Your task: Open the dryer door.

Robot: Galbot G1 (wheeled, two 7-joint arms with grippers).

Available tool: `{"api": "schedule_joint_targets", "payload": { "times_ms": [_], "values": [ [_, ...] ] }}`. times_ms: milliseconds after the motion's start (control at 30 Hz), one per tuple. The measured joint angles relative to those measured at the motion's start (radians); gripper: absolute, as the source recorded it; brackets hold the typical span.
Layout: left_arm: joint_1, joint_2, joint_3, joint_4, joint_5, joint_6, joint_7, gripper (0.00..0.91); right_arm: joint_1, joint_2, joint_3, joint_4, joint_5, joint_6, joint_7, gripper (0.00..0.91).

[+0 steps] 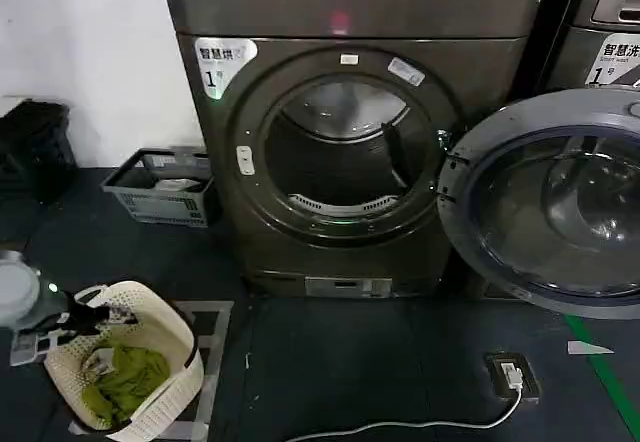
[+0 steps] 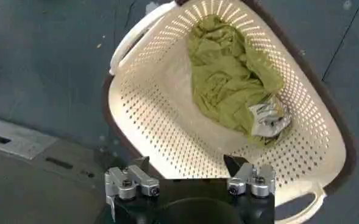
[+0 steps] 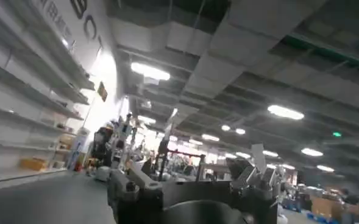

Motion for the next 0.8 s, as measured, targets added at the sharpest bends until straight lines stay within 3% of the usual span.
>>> {"api": "schedule_joint_targets", "payload": {
  "times_ms": [800],
  "values": [
    [0.020, -0.005, 0.009, 0.022, 0.025, 0.001, -0.011, 0.907, -0.002, -0.005, 0.001, -0.023, 0.005, 0.020, 0.006, 0.907]
  ]
}}
